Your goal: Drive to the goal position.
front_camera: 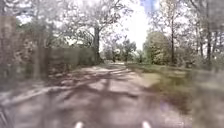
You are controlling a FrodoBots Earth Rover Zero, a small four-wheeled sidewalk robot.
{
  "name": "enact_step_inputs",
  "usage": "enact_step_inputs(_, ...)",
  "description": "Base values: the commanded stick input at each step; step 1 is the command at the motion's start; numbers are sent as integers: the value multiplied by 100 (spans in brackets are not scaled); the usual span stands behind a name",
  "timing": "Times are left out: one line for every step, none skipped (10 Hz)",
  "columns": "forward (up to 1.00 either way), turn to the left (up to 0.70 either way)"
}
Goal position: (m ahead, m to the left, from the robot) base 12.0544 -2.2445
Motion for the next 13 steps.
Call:
enact_step_inputs(100, 0)
enact_step_inputs(100, 0)
enact_step_inputs(100, 0)
enact_step_inputs(100, 0)
enact_step_inputs(100, 0)
enact_step_inputs(100, 0)
enact_step_inputs(100, 0)
enact_step_inputs(100, 0)
enact_step_inputs(100, 0)
enact_step_inputs(100, 0)
enact_step_inputs(100, 0)
enact_step_inputs(100, 0)
enact_step_inputs(100, 0)
